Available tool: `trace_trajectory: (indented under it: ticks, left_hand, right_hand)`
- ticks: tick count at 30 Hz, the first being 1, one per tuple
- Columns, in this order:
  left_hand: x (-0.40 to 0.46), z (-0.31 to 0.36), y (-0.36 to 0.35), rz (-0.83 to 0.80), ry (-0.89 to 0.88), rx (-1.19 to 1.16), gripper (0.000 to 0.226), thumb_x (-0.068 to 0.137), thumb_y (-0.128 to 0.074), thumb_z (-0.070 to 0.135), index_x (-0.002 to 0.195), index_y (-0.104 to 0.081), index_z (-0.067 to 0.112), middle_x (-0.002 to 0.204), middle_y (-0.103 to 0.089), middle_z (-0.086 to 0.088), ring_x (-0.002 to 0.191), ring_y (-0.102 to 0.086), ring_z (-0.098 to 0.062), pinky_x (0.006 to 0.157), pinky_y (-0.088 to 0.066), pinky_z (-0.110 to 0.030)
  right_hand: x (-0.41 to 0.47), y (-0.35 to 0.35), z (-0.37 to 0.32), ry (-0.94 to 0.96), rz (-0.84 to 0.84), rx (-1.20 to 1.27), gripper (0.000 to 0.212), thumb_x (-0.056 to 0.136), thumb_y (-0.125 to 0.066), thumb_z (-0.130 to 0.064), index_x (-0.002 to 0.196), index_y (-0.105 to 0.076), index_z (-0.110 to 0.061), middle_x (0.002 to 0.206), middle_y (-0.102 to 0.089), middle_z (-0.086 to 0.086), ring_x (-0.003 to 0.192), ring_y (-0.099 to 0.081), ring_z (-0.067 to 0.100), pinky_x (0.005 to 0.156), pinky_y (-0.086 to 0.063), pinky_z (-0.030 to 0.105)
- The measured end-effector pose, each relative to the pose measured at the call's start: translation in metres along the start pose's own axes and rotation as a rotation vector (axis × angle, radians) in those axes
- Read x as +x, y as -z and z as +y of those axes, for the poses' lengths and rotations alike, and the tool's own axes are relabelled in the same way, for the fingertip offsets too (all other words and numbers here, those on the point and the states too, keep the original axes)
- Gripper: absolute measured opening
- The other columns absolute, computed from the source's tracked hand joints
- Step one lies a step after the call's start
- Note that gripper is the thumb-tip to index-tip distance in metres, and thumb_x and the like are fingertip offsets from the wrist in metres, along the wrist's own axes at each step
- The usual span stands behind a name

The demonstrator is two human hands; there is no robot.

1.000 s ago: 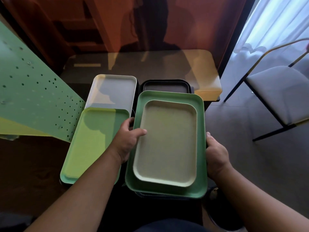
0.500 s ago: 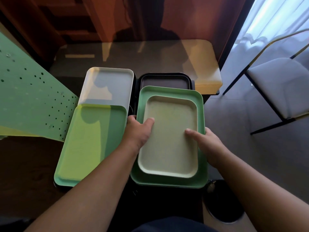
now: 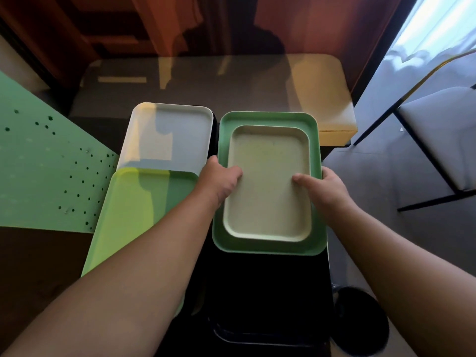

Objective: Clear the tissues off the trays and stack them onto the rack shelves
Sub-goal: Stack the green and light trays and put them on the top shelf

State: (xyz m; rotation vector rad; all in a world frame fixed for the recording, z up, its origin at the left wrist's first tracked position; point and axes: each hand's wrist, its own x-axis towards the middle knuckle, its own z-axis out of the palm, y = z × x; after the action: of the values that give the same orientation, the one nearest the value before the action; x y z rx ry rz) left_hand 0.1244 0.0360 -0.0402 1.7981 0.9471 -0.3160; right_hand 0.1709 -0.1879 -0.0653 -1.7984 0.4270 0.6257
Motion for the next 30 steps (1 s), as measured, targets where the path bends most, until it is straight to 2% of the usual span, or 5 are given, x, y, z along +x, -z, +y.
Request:
trace_trajectory:
  ticks: [4,10,16,24,30]
  left_hand:
    - [0.031,-0.005,-0.003,0.007,0.004,-0.006,0.098,0.049,-0.059,0.051,0.142,-0.049,0.020,0.137,-0.058,-0.007,0.114,-0.063,-0.032,0.098,-0.054,-0.048]
    - [0.031,0.009,-0.003,-0.013,0.034,0.001,0.094,0.058,-0.063,0.042,0.148,-0.043,0.021,0.143,-0.056,-0.007,0.122,-0.059,-0.033,0.102,-0.051,-0.050]
    - [0.027,0.017,-0.003,-0.043,0.073,-0.009,0.101,0.071,-0.067,0.035,0.160,-0.020,0.022,0.160,-0.037,-0.008,0.140,-0.043,-0.033,0.114,-0.039,-0.050]
    - [0.031,0.011,-0.009,-0.092,0.076,-0.086,0.112,0.052,-0.071,0.045,0.155,-0.030,0.029,0.156,-0.043,-0.006,0.137,-0.046,-0.034,0.110,-0.040,-0.054]
    - [0.018,0.017,-0.001,-0.092,0.136,-0.275,0.068,0.079,-0.078,0.024,0.138,-0.051,0.004,0.145,-0.054,-0.015,0.132,-0.050,-0.036,0.110,-0.040,-0.050]
  right_hand:
    - [0.014,-0.006,-0.003,-0.004,0.070,-0.084,0.070,0.075,-0.078,-0.048,0.136,-0.056,-0.021,0.127,-0.061,0.008,0.103,-0.068,0.028,0.091,-0.059,0.053]
    - [0.023,-0.015,-0.007,-0.033,0.130,-0.161,0.076,0.072,-0.073,-0.055,0.137,-0.054,-0.020,0.134,-0.049,0.007,0.106,-0.063,0.031,0.092,-0.058,0.054]
    - [0.027,-0.017,-0.002,-0.071,0.150,-0.146,0.087,0.056,-0.070,-0.063,0.134,-0.056,-0.028,0.127,-0.058,0.005,0.109,-0.063,0.032,0.093,-0.057,0.055]
    - [0.024,-0.009,0.004,-0.086,0.148,-0.102,0.100,0.049,-0.073,-0.059,0.139,-0.049,-0.024,0.130,-0.058,0.007,0.110,-0.064,0.032,0.093,-0.057,0.055]
    - [0.009,-0.001,0.003,-0.080,0.119,0.009,0.067,0.073,-0.079,-0.031,0.134,-0.054,-0.018,0.124,-0.065,0.009,0.104,-0.069,0.031,0.090,-0.059,0.056]
